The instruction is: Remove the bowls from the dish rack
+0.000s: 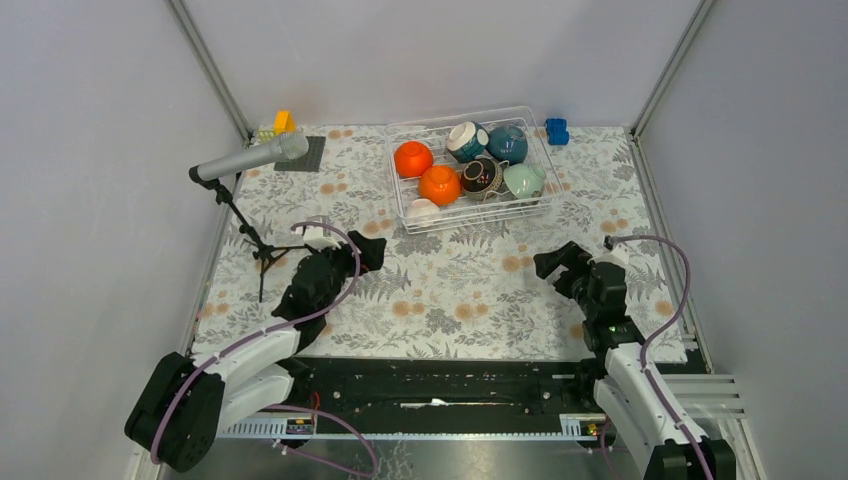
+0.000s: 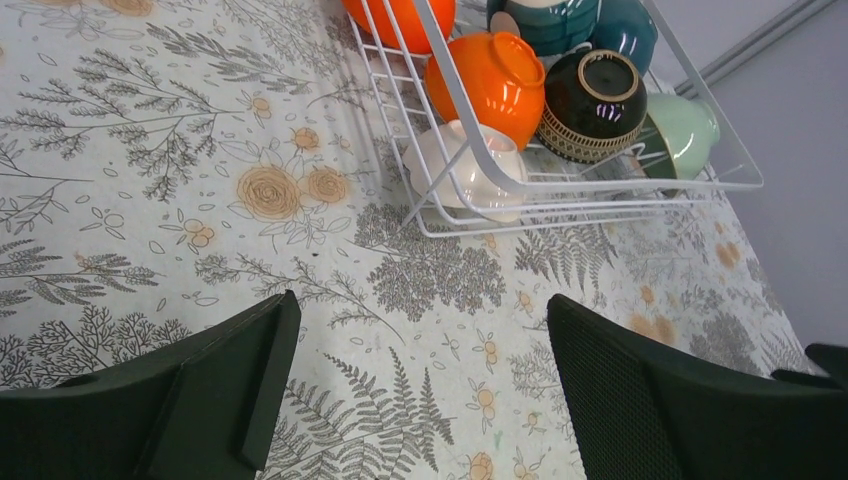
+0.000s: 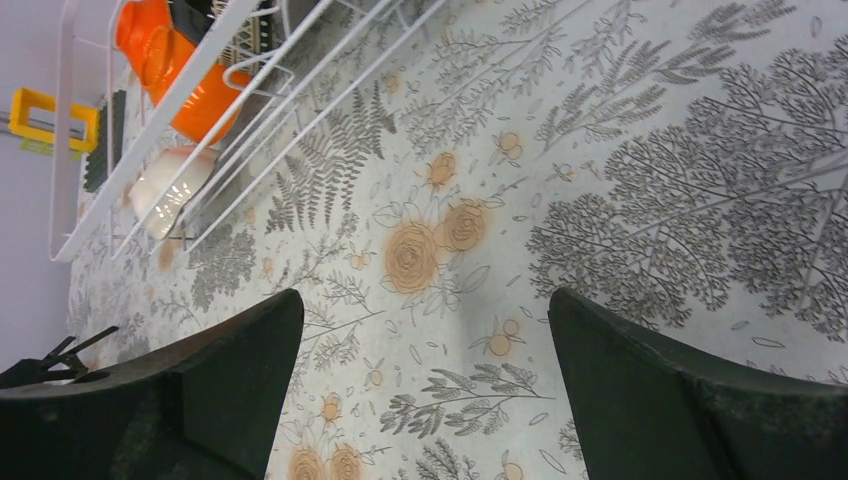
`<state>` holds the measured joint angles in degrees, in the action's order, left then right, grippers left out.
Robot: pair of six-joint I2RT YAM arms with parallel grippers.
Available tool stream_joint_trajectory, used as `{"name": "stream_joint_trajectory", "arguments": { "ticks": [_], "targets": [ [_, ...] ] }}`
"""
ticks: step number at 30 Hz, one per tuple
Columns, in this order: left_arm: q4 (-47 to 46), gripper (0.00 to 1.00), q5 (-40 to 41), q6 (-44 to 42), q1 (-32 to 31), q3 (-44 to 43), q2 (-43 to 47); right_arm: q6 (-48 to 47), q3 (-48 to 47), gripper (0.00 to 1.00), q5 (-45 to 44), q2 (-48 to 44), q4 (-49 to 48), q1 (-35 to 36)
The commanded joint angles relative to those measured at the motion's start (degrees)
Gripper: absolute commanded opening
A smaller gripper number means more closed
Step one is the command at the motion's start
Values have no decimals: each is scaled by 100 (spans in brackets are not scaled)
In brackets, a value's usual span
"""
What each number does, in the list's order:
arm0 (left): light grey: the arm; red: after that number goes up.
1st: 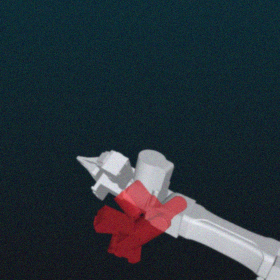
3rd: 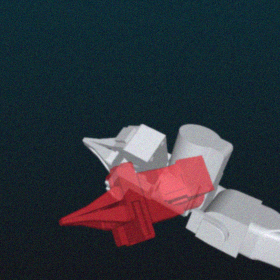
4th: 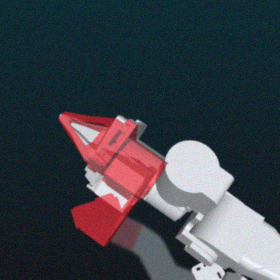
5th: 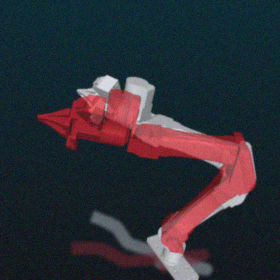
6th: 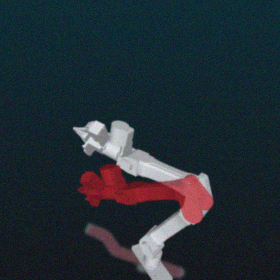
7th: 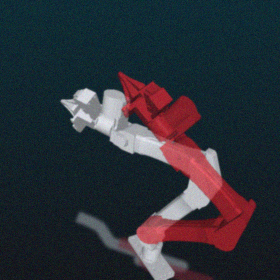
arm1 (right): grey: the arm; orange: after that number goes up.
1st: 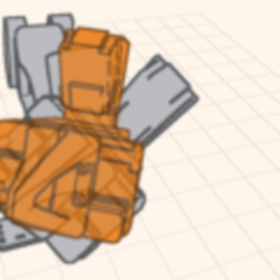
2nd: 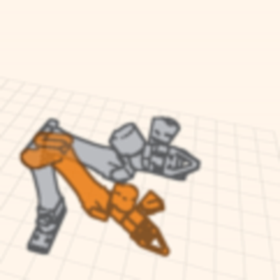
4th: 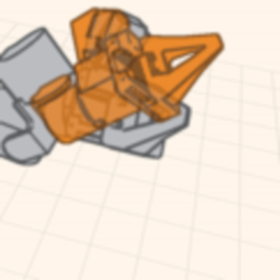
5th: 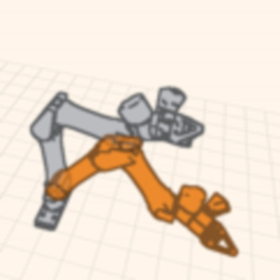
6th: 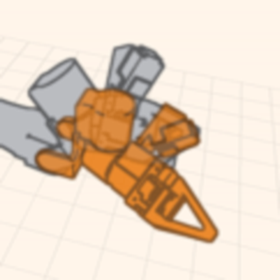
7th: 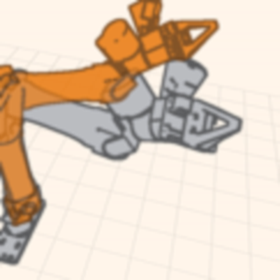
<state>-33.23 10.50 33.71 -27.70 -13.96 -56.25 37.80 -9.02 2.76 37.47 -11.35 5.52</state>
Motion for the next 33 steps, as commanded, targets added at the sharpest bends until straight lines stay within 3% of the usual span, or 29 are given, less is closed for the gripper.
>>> {"name": "stream_joint_trajectory", "arguments": {
  "ticks": [1,10,15,25,28,33],
  "targets": [
    [-773,99,-468,-169,-11,136,-86,-213,-606,100,494,172,180,35],
    [-1003,97,-1316,-479,-24,28,-342,-778,-2196,81,1136,1368,940,340],
    [-1027,96,-1495,-543,-24,-28,-468,-1101,-3201,82,547,2294,1088,1005],
    [-1044,95,-1533,-671,-22,-46,-529,-1242,-5971,83,841,4992,2086,1760],
    [-1033,96,-1520,-714,-22,-47,-513,-1262,-6788,92,717,5813,2451,1949],
    [-1048,98,-1540,-743,-24,-46,-554,-1295,-8310,100,629,7112,3239,2160]
  ]
}}
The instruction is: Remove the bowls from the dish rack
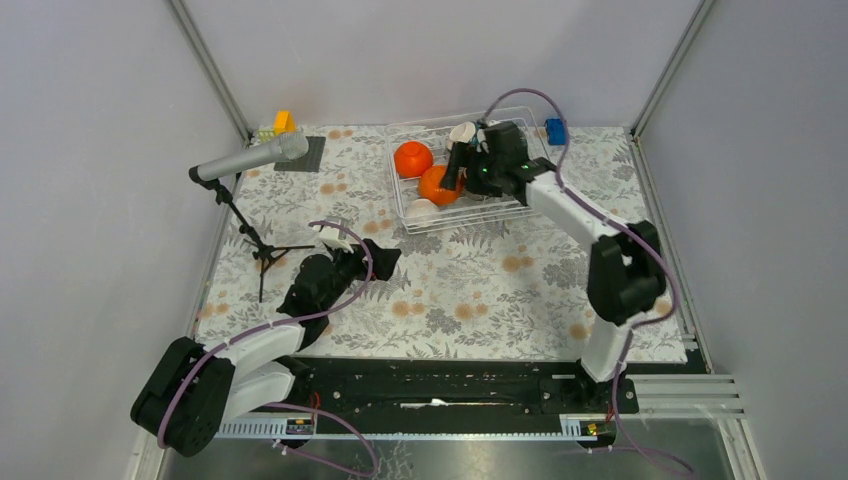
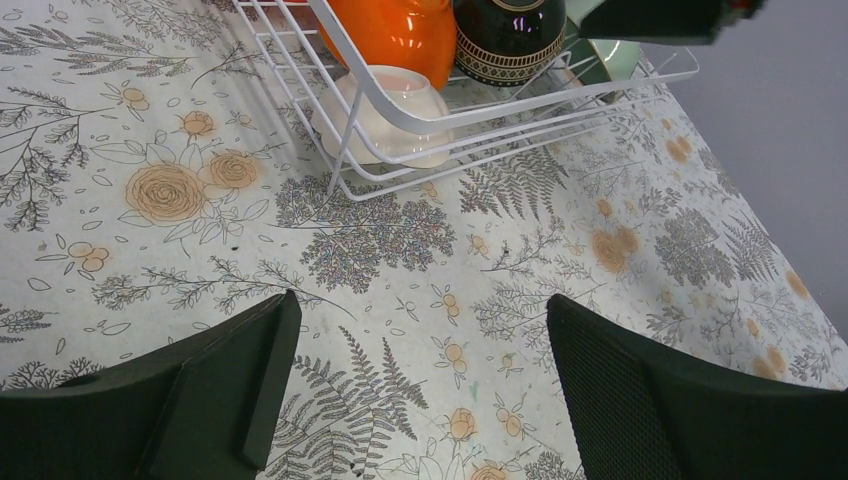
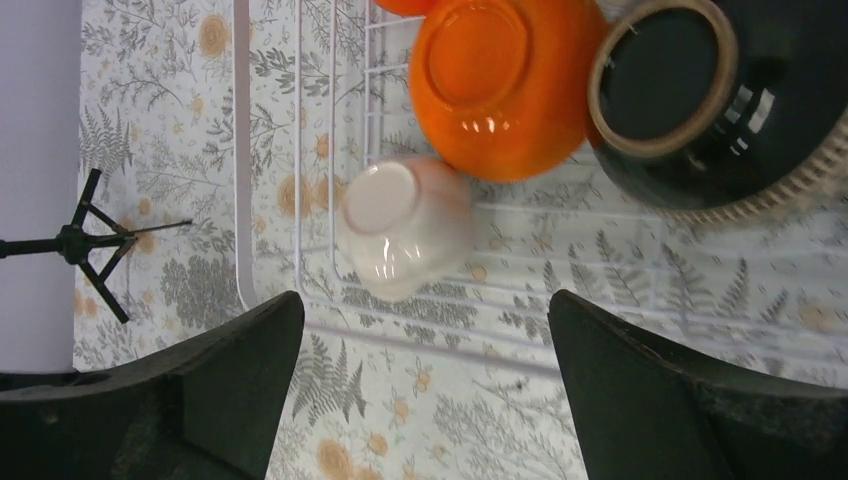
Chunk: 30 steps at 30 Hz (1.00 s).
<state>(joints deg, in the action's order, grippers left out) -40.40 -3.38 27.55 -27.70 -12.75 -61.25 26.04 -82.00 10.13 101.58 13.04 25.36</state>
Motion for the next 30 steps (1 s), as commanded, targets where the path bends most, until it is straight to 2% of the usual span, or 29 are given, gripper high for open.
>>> {"name": "stream_joint_trajectory", "arguments": {
  "ticks": [1,5,14,22,30],
  "targets": [
    [-334,99,-173,-135,-25,-174,-67,-83,-1262,100,-141,919,948,206],
    [-334,99,-186,-161,-25,-175,-63,172,-1841,100,-46,1596,1210,283],
    [-243,99,-106,-193,-24,-179,29,1310,-2259,100,131,2312,1200,284],
    [-178,99,-23,-207,-23,-191,52,2458,-2280,100,248,2618,1233,285],
    [-113,99,12,-215,-23,-201,89,2986,-2362,100,331,2794,1329,283]
  ]
}}
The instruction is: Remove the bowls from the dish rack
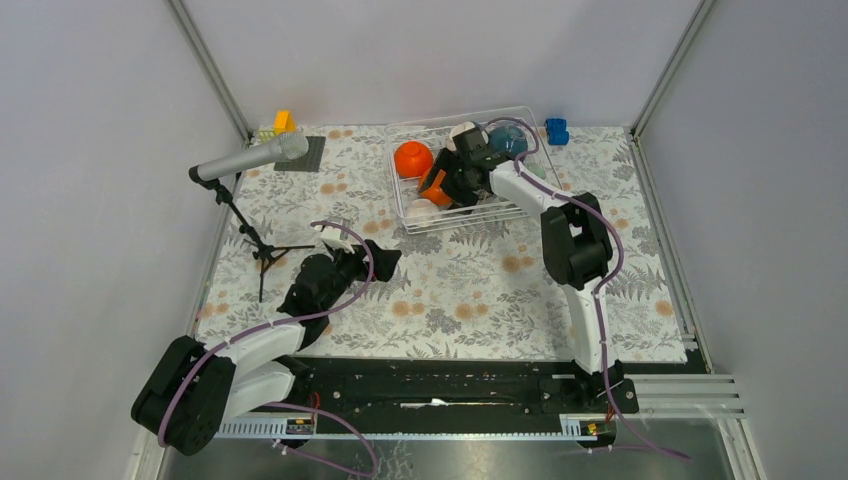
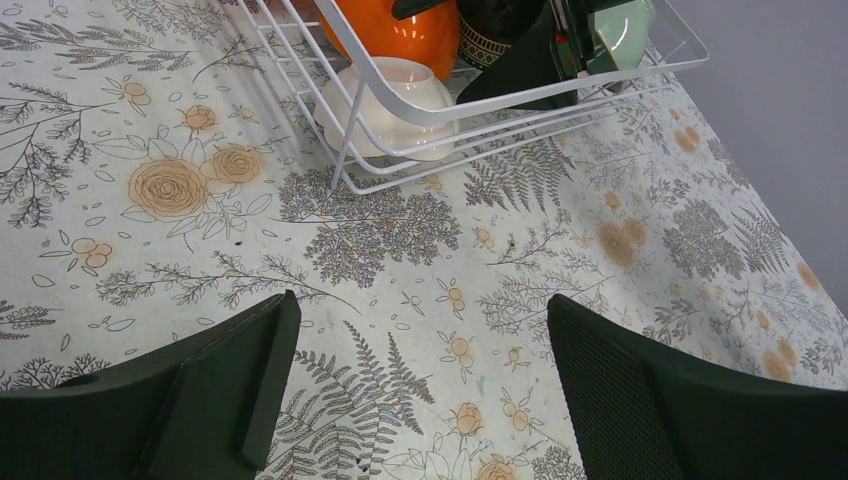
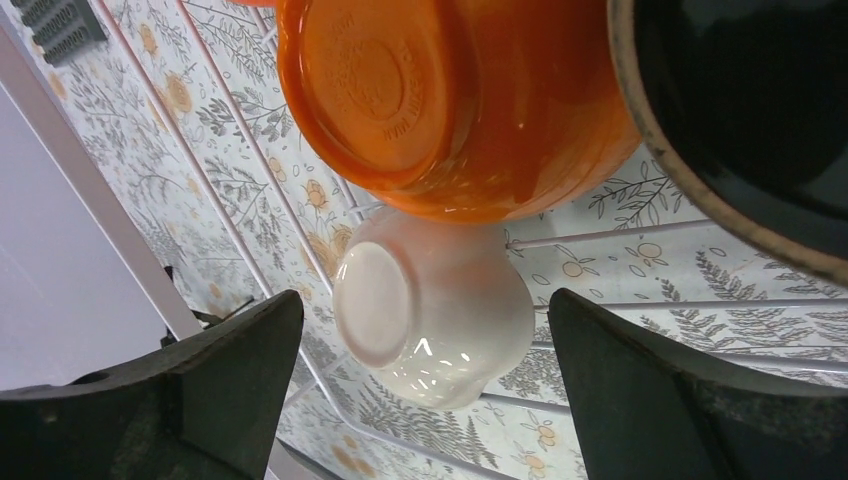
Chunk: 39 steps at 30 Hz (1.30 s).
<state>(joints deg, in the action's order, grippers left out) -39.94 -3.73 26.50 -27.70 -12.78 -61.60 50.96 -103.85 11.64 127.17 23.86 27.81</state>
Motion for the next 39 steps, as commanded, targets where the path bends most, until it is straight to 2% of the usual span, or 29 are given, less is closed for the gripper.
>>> {"name": "stream_joint_trajectory", "arguments": {
  "ticks": [1,10,15,18,24,33,39],
  "targets": [
    [-155,99,61,-110,-22,-199,131,547,-196,100,199,259,245,40],
    [-74,99,126,-127,-24,-222,159,605,-588,100,-22,470,581,53],
    [-40,99,153,-128,-24,-234,163,284,-1550,100,-438,926,1785,78],
    [-24,99,171,-128,-24,-244,152,151,-1851,100,-462,1024,2127,84],
    [-5,99,187,-122,-25,-261,122,72,-1699,100,-502,871,2200,93],
    [30,99,198,-128,-24,-269,142,309,-1751,100,-7,1019,2078,102],
    [44,99,210,-141,-22,-287,114,628,-1658,96,260,1069,1853,109]
  ]
}}
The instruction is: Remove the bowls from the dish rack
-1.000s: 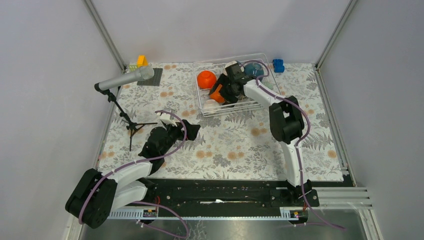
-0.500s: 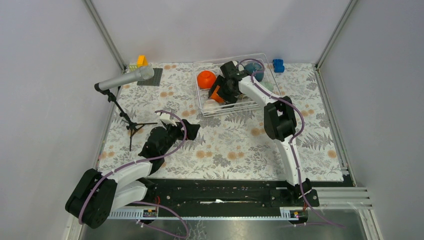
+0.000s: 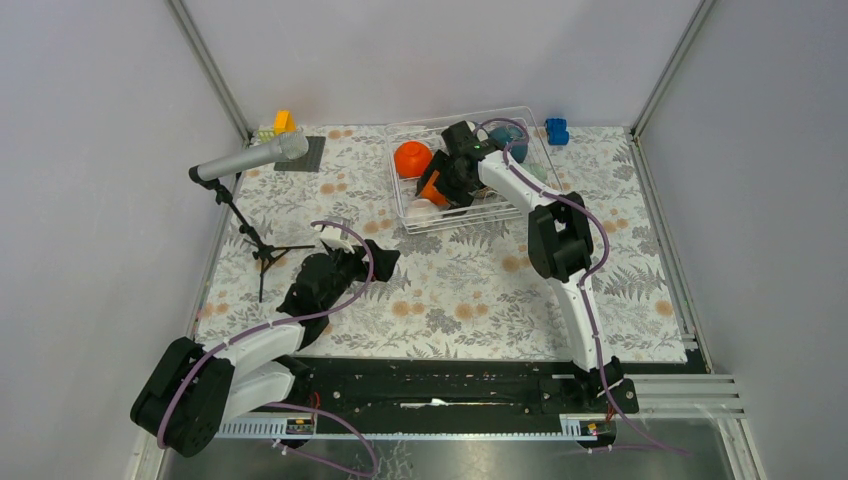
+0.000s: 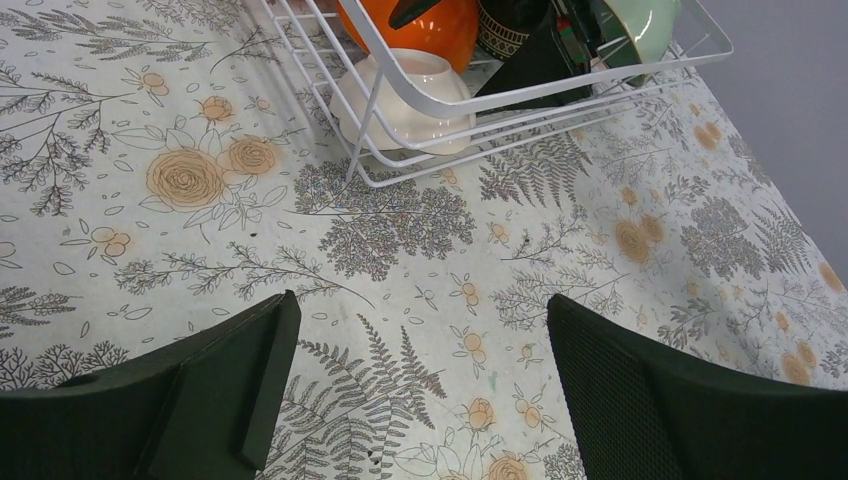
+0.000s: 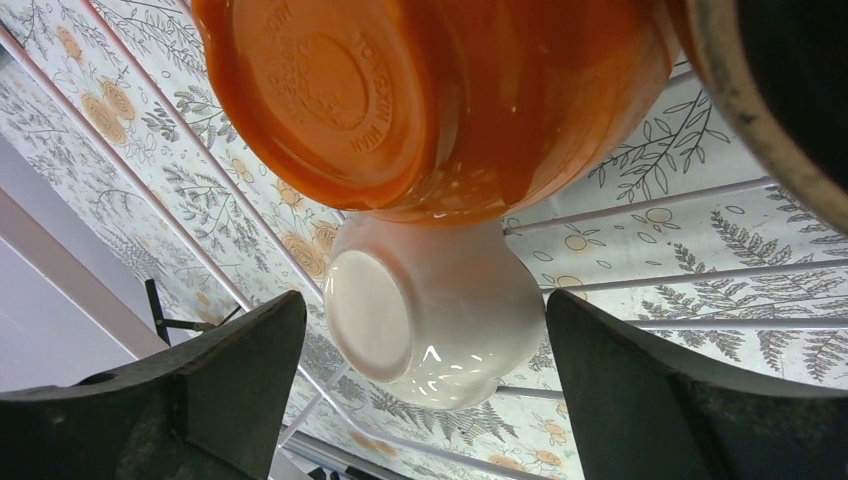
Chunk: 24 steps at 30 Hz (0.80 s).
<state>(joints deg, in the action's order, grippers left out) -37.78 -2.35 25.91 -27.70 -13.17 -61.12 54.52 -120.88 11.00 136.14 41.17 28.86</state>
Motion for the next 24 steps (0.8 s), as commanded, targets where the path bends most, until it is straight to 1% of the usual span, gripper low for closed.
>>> {"name": "stream_joint_trajectory", "arguments": {
  "ticks": [1,5,6,12,15,18,20,23,24],
  "targets": [
    [-169,99,74,-78,-21,-248,70,308,77,94,372,164,73,1],
    [-153,99,88,-81,-24,-243,89,391,221,93,404,109,-45,-4],
    [-151,99,90,-86,-25,-247,84,391,223,92,388,99,-49,-3],
    [-146,99,90,-86,-25,-248,80,390,310,73,253,-45,-55,-3],
    [-151,99,103,-93,-24,-247,94,397,381,68,130,-155,-56,-10],
    [-150,99,110,-99,-25,-248,99,394,438,59,3,-290,-84,-4],
    [-142,99,119,-95,-22,-248,94,401,452,56,-45,-370,-108,-6],
    [-134,99,128,-108,-22,-250,100,400,469,55,-140,-496,-109,-5],
    [-132,99,129,-104,-20,-248,103,389,489,51,-183,-553,-125,-4]
  ]
}}
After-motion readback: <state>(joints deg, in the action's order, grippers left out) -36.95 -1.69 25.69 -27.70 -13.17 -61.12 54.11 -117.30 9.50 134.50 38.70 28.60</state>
